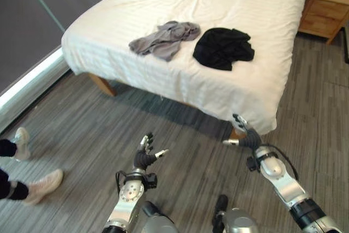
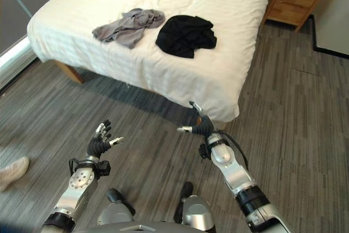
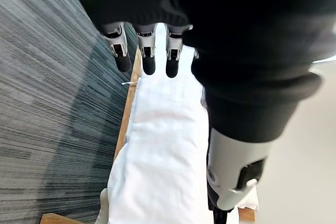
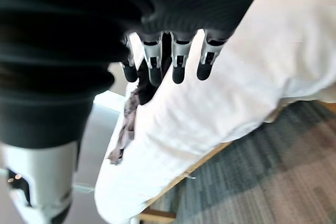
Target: Pick up bed clothes into laundry basket.
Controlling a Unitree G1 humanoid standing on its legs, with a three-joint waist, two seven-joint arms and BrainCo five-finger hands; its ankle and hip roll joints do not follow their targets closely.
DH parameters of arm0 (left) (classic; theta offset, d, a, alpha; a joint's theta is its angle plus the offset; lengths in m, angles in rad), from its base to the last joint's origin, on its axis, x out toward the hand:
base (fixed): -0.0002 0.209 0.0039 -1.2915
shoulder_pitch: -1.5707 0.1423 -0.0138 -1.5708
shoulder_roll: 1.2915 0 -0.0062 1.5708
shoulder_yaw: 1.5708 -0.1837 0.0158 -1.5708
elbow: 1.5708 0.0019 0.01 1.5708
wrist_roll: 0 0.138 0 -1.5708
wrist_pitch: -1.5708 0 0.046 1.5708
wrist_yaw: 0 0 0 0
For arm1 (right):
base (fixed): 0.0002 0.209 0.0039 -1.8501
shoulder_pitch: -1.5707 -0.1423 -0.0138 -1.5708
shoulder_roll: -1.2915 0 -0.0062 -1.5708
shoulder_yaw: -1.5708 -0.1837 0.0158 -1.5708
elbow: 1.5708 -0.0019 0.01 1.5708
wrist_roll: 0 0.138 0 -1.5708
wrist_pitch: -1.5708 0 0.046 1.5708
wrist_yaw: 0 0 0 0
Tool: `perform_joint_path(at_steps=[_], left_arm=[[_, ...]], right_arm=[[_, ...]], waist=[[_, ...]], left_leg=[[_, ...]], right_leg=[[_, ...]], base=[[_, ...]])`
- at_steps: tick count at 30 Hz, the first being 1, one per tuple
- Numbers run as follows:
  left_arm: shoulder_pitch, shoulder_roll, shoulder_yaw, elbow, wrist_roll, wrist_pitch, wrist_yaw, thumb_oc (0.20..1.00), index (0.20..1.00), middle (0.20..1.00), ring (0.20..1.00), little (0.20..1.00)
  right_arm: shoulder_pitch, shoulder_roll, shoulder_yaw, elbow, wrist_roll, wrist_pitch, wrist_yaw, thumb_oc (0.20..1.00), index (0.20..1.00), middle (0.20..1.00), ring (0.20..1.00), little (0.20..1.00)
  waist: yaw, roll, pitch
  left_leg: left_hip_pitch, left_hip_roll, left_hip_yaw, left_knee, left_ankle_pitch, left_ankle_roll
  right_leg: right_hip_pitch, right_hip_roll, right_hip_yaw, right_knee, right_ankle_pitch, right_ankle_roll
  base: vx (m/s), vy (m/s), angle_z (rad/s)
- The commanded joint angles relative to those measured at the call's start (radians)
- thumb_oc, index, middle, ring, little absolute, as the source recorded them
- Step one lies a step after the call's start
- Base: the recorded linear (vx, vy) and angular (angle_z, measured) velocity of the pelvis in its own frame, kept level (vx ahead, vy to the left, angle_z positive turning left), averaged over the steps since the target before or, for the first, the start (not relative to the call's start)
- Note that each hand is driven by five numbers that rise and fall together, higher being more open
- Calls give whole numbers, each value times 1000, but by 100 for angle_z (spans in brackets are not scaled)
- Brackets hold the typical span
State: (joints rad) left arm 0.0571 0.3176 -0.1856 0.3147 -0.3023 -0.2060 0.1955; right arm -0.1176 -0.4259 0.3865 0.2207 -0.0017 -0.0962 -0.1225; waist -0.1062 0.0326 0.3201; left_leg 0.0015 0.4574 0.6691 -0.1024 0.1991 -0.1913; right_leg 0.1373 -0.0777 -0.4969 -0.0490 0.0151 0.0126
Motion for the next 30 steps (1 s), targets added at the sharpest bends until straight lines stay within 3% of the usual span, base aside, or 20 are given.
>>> perform_joint_path(at_steps=[1, 5, 6, 7, 9, 11, 14, 16, 17, 19, 21, 22, 23, 24, 25, 26, 27, 28, 29, 30], left_arm=[[50, 59, 67, -175, 9, -48, 38, 1000, 1000, 1000, 1000, 1000], [59, 67, 61, -175, 11, -50, 32, 1000, 1000, 1000, 1000, 1000], [73, 77, 58, -161, 22, -46, 40, 1000, 1000, 1000, 1000, 1000], [76, 79, 56, -158, 17, -48, 40, 1000, 1000, 1000, 1000, 1000], [75, 90, 49, -139, 7, -40, 40, 1000, 1000, 1000, 1000, 1000], [51, 113, 53, -116, 10, -37, 36, 1000, 1000, 1000, 1000, 1000], [30, 147, 56, -88, 8, -36, 31, 1000, 1000, 1000, 1000, 1000], [33, 151, 58, -85, 9, -36, 32, 1000, 1000, 1000, 1000, 1000], [20, 148, 49, -70, 9, -29, 28, 1000, 1000, 1000, 1000, 1000], [13, 141, 44, -60, 6, -28, 22, 1000, 1000, 1000, 1000, 1000], [11, 136, 46, -53, 6, -26, 18, 1000, 1000, 1000, 1000, 1000], [9, 132, 46, -53, 5, -24, 17, 1000, 1000, 1000, 1000, 1000], [10, 132, 47, -53, 5, -23, 16, 1000, 1000, 1000, 1000, 1000], [2, 126, 47, -50, 10, -17, 6, 1000, 1000, 1000, 1000, 1000], [1, 123, 46, -47, 13, -18, 0, 1000, 1000, 1000, 1000, 1000], [-1, 114, 37, -48, 19, -26, -14, 1000, 1000, 1000, 1000, 1000], [0, 113, 36, -47, 19, -27, -15, 1000, 1000, 1000, 1000, 1000], [-4, 100, 15, -54, 23, -28, -19, 1000, 1000, 1000, 1000, 1000], [-2, 97, 12, -59, 16, -29, -20, 1000, 1000, 1000, 1000, 1000], [-3, 86, 5, -68, -5, -30, -27, 1000, 1000, 1000, 1000, 1000]], right_arm=[[-71, 15, 23, -111, -27, -51, -6, 1000, 1000, 1000, 1000, 1000], [-85, 6, 27, -103, -30, -47, -6, 1000, 1000, 1000, 1000, 1000], [-103, 19, 46, -101, -44, -44, -5, 1000, 1000, 1000, 1000, 1000], [-102, 28, 50, -100, -47, -44, -5, 1000, 1000, 1000, 1000, 1000], [-117, 57, 66, -89, -56, -47, -7, 1000, 1000, 1000, 1000, 1000], [-137, 83, 72, -67, -57, -51, -5, 1000, 1000, 1000, 1000, 1000], [-166, 102, 86, -73, -47, -50, 11, 1000, 1000, 1000, 1000, 1000], [-159, 108, 83, -79, -50, -51, 12, 1000, 1000, 1000, 1000, 1000], [-145, 104, 75, -93, -44, -58, 15, 1000, 1000, 1000, 1000, 1000], [-138, 98, 63, -92, -28, -59, 20, 1000, 1000, 1000, 1000, 1000], [-136, 93, 56, -99, -14, -64, 22, 1000, 1000, 1000, 1000, 1000], [-136, 92, 52, -98, -9, -65, 23, 1000, 1000, 1000, 1000, 1000], [-134, 91, 53, -100, -8, -64, 24, 1000, 1000, 1000, 1000, 1000], [-124, 90, 43, -99, -1, -63, 28, 1000, 1000, 1000, 1000, 1000], [-119, 94, 41, -98, -1, -63, 27, 1000, 1000, 1000, 1000, 1000], [-101, 88, 31, -99, 1, -66, 27, 1000, 1000, 1000, 1000, 1000], [-98, 87, 31, -101, 1, -66, 27, 1000, 1000, 1000, 1000, 1000], [-88, 74, 26, -96, 6, -66, 26, 1000, 1000, 1000, 1000, 1000], [-85, 65, 20, -94, 8, -66, 26, 1000, 1000, 1000, 1000, 1000], [-83, 51, 10, -94, 11, -64, 28, 1000, 1000, 1000, 1000, 1000]], waist=[[55, -33, 7], [64, -17, -3], [96, -10, -18], [105, -17, -20], [115, -41, -36], [128, -60, -39], [102, -64, -13], [101, -57, -17], [72, -53, -6], [48, -55, -1], [28, -67, -5], [19, -76, -11], [16, -76, -11], [-7, -84, -22], [-11, -80, -29], [-29, -83, -46], [-28, -82, -45], [-42, -74, -56], [-44, -76, -52], [-45, -80, -45]], left_leg=[[-1, 58, -79, 16, -83, -46], [-15, 59, -85, 15, -65, -53], [-26, 1, -179, 15, -79, -55], [-33, -27, -227, 15, -82, -55], [-18, -67, -243, 15, -109, -27], [15, -96, -209, 15, -132, 17], [86, -124, -129, 15, -164, 58], [97, -128, -110, 15, -181, 67], [121, -159, -116, 15, -207, 73], [143, -191, -128, 15, -231, 73], [183, -218, -120, 15, -265, 68], [214, -235, -121, 15, -298, 59], [210, -234, -111, 15, -292, 61], [242, -253, -101, 15, -328, 56], [265, -257, -111, 15, -360, 57], [302, -284, -109, 15, -406, 71], [306, -285, -109, 15, -409, 73], [356, -316, -97, 39, -409, 77], [343, -304, -92, 155, -431, 60], [288, -240, -70, 327, -441, 28]], right_leg=[[90, -182, 49, -38, -95, 120], [115, -181, 77, -38, -102, 130], [125, -187, 131, -38, -120, 147], [144, -198, 149, -38, -117, 150], [161, -220, 173, -20, -92, 157], [84, -255, 206, 146, -78, 171], [-73, -328, 205, 424, 58, 194], [-105, -336, 184, 462, 71, 193], [-183, -265, 182, 472, 4, 159], [-209, -206, 161, 386, -59, 144], [-222, -176, 93, 233, -32, 120], [-255, -174, 61, 178, -18, 125], [-249, -171, 45, 158, 1, 121], [-283, -168, -20, 85, 39, 130], [-284, -164, -19, 65, 36, 144], [-264, -163, -24, 20, 42, 134], [-259, -162, -24, 15, 45, 135], [-217, -142, -17, 1, 48, 118], [-186, -133, -15, -10, 46, 103], [-134, -130, -21, -22, 32, 83]], base=[[205, 132, -18], [309, 231, -15], [494, 380, -46], [465, 377, -64], [281, 242, -51], [184, 244, -21], [134, 298, -38], [176, 242, -40], [324, 344, -21], [326, 201, -17], [335, 19, 1], [239, -14, 8], [344, -27, 7], [343, -12, 14], [588, -48, 24], [374, -20, 5], [464, -66, -18], [338, -91, -31], [453, -183, -19], [279, -180, -9]])
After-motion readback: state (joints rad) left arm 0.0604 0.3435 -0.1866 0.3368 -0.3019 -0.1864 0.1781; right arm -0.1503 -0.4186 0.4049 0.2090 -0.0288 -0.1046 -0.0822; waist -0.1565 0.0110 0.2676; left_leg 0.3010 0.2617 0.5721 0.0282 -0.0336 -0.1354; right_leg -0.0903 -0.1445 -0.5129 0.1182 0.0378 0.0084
